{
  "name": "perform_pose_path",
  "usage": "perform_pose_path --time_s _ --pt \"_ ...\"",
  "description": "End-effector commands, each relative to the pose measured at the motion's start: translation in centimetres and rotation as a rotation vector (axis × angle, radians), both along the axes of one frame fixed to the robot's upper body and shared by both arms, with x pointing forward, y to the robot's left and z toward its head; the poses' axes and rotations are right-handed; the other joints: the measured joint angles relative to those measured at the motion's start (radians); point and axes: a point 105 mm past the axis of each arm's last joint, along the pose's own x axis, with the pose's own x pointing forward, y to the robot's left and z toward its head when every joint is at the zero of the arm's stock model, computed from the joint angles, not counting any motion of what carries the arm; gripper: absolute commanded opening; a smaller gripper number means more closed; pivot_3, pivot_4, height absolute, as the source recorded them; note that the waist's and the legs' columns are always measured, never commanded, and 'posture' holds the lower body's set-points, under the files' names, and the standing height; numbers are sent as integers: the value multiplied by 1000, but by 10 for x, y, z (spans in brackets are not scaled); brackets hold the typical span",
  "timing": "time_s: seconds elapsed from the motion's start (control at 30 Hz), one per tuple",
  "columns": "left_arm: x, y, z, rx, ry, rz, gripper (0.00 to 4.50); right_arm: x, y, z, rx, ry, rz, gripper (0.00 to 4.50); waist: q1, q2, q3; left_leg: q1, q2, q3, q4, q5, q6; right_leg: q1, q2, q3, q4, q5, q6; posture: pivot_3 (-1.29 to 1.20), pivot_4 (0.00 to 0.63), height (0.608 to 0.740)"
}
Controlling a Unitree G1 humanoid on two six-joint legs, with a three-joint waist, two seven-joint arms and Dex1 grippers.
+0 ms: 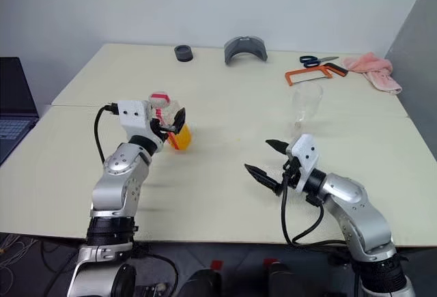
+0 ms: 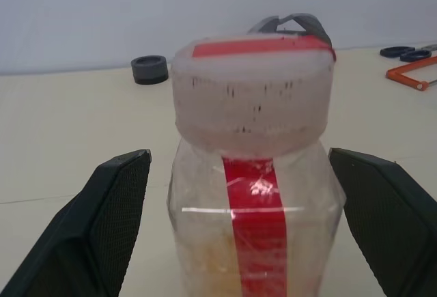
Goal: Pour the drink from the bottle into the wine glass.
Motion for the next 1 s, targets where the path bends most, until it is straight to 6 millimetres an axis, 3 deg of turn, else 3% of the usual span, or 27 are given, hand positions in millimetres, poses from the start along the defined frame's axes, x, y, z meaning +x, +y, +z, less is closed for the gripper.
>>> perform_pose_path --time_s 0.03,0.63,0.73,0.93,1.0 --pt "4 -2 14 5 -30 4 4458 -5 5 13 0 -42 41 4500 0 0 0 0 0 0 0 0 0 0 0 0 0 0 0 0 150 740" --pt "13 -8 14 12 17 -11 4458 -5 7 9 -4 -39 45 4500 0 0 0 0 0 0 0 0 0 0 0 0 0 0 0 0 150 740" --pt "13 -8 15 24 10 -12 3886 -6 7 10 -3 -40 44 4500 0 0 0 0 0 0 0 0 0 0 0 0 0 0 0 0 150 740" --pt "11 -12 17 41 -12 -26 2043 -6 7 11 -2 -44 45 4500 0 -1 0 0 0 0 0 0 0 0 0 0 0 0 0 0 150 740" --pt "10 -13 17 38 -19 -31 1804 -6 7 12 -2 -47 46 4500 0 -1 0 0 0 0 0 0 0 0 0 0 0 0 0 0 150 740"
